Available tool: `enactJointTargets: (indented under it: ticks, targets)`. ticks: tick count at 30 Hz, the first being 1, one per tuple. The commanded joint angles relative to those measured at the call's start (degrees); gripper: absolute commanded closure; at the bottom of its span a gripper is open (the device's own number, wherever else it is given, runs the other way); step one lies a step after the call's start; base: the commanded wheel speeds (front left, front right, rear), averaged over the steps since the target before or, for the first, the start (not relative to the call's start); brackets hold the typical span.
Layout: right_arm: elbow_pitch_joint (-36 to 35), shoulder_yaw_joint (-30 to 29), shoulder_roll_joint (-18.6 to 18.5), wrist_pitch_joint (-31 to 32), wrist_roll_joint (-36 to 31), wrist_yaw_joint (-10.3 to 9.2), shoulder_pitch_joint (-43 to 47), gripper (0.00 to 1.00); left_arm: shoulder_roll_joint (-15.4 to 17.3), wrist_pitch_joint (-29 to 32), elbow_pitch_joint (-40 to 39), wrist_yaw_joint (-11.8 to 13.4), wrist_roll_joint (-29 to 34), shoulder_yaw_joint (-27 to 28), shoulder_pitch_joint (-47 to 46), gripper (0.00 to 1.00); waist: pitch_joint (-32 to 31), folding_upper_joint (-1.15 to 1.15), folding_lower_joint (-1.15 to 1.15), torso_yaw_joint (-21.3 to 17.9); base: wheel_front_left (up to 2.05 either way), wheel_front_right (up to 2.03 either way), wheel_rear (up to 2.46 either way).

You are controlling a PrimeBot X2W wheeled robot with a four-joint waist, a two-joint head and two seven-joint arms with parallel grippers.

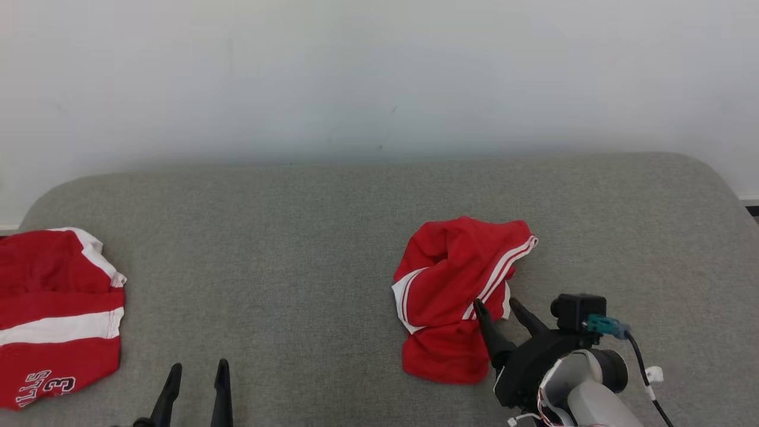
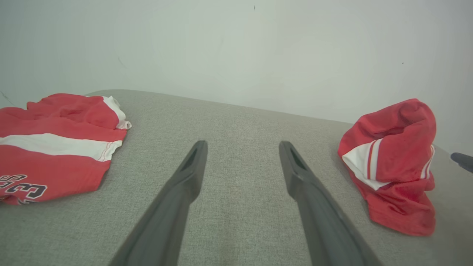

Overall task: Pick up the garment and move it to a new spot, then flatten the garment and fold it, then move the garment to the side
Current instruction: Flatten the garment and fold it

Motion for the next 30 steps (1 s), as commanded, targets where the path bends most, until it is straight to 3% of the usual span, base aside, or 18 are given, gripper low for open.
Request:
enactJointTargets:
  ticks: [1,10,21,30]
  targets:
    - [1.36,0.35,-0.17,0.30,0.88,-0.14,-0.96,0.00,0.01,-0.05,0.07,-0.30,0.36,-0.20,-0.85,0.00,1.23,-0.01,-0.01,1.41,0.00,0.00,0.00]
    - [11.90,5.58,-0.13,-0.61,5.91,-0.14,-7.96,0.00,-0.12,-0.05,0.10,-0.63,0.68,-1.52,-3.05,0.00,3.35,-0.01,-0.01,3.83,0.00,0.00,0.00]
    - [15.75,11.25,-0.12,-8.05,8.08,-0.14,-10.97,0.00,-0.18,-0.05,0.65,-0.87,0.86,-1.04,-2.54,0.00,2.29,-0.01,-0.01,3.94,0.00,0.00,0.00]
    - [17.60,13.67,-0.11,-9.70,11.44,-0.14,-13.30,0.00,-0.19,-0.05,1.25,-1.23,0.87,-1.30,-1.86,0.00,1.58,-0.01,-0.01,3.94,0.00,0.00,0.00]
